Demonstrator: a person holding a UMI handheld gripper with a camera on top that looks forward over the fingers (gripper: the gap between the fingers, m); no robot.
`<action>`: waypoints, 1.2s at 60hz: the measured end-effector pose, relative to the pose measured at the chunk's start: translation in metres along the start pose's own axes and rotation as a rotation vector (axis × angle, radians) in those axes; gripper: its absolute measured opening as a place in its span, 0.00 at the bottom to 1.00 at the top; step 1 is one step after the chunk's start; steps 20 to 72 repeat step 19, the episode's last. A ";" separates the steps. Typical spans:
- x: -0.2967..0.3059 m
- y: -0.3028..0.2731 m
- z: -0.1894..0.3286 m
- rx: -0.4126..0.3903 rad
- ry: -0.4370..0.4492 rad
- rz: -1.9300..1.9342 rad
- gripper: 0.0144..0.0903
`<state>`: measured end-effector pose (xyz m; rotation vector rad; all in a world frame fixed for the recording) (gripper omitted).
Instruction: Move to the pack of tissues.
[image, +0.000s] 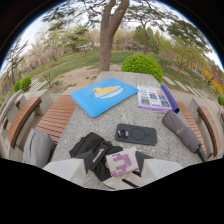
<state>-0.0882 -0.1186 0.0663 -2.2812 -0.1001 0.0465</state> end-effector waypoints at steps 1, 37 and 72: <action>0.000 0.000 0.000 0.000 0.000 0.001 0.92; 0.000 0.002 -0.001 -0.002 -0.001 0.012 0.92; 0.000 0.002 -0.001 -0.002 -0.001 0.012 0.92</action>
